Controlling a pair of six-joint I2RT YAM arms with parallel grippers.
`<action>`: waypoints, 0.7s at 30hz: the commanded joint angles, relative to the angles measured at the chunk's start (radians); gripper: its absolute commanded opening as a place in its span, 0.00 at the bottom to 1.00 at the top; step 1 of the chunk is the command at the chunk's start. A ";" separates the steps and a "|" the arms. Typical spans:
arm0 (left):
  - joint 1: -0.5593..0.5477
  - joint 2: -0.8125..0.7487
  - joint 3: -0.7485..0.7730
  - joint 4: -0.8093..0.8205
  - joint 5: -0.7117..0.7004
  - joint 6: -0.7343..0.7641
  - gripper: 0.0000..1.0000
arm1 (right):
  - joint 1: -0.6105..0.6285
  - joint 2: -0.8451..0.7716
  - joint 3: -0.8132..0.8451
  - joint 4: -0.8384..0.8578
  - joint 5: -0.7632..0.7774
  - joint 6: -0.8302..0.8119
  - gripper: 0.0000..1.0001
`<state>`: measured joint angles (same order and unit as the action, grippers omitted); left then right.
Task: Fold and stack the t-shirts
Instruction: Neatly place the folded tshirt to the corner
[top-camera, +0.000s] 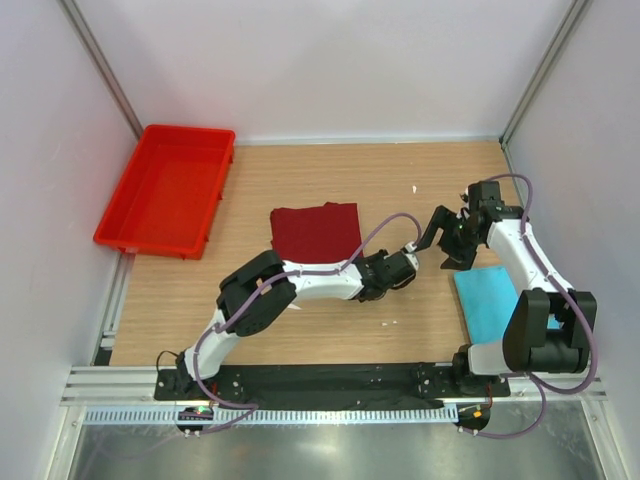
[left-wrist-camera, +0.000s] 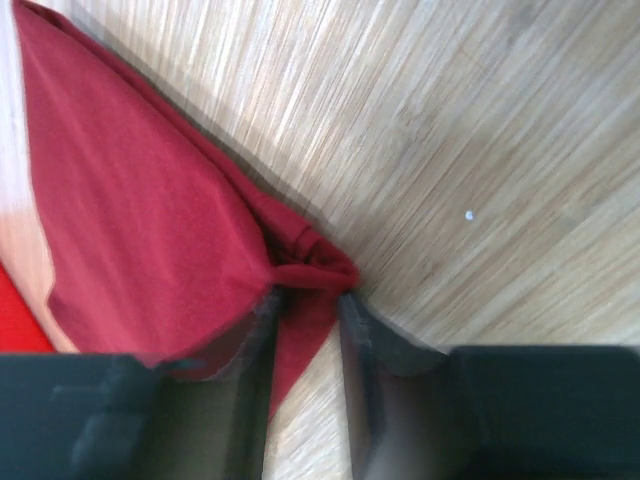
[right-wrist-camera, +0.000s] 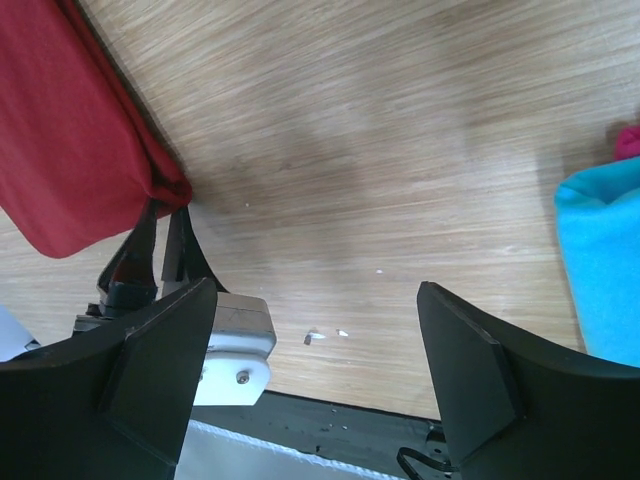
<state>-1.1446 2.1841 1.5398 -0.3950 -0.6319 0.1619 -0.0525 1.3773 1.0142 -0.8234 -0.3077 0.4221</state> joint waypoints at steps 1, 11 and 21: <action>0.019 0.025 0.023 0.025 0.031 0.014 0.21 | -0.012 0.028 0.009 0.053 -0.036 0.020 0.88; 0.045 -0.154 -0.046 0.038 0.041 -0.047 0.00 | -0.032 0.225 0.060 0.188 -0.243 0.056 0.98; 0.068 -0.368 -0.129 0.028 0.097 -0.091 0.00 | 0.046 0.431 0.138 0.496 -0.551 0.219 1.00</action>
<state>-1.0840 1.8847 1.4292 -0.3927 -0.5564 0.1009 -0.0536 1.7710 1.0924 -0.4759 -0.7227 0.5625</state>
